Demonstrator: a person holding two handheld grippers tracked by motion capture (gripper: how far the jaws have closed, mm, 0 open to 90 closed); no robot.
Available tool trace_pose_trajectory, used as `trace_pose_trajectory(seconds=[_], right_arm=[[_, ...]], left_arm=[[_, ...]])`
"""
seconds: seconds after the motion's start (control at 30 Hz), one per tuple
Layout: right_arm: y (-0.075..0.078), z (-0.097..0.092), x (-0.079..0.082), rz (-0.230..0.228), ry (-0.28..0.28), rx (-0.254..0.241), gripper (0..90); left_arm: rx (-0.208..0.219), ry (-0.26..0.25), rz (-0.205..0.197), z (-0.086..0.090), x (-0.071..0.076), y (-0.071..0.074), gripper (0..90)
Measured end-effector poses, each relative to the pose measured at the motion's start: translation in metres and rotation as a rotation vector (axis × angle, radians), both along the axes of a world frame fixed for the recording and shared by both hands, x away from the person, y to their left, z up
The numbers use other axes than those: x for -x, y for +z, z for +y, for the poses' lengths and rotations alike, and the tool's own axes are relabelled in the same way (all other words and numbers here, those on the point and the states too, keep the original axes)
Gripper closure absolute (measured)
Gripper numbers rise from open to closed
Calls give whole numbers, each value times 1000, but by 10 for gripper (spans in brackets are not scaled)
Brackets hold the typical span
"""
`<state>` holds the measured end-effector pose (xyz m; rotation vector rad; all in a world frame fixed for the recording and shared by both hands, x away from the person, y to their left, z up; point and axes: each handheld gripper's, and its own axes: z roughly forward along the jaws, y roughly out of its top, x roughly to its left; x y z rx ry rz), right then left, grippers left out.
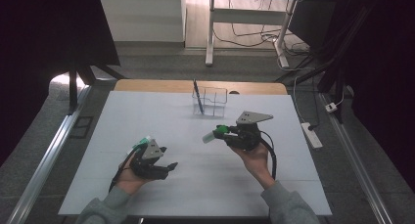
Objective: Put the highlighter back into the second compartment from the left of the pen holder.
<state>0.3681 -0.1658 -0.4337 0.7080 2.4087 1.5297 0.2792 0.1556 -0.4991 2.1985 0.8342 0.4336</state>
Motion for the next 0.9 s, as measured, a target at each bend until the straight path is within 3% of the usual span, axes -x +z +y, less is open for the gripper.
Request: trace_pose_trajectory(seconds=[0.43, 0.9], right_arm=[[12, 1, -15, -20, -33, -5, 703], [31, 5, -31, -40, -49, -17, 703]], left_arm=[[10, 32, 16, 16, 3, -5, 288], [10, 49, 25, 19, 1, -7, 263]])
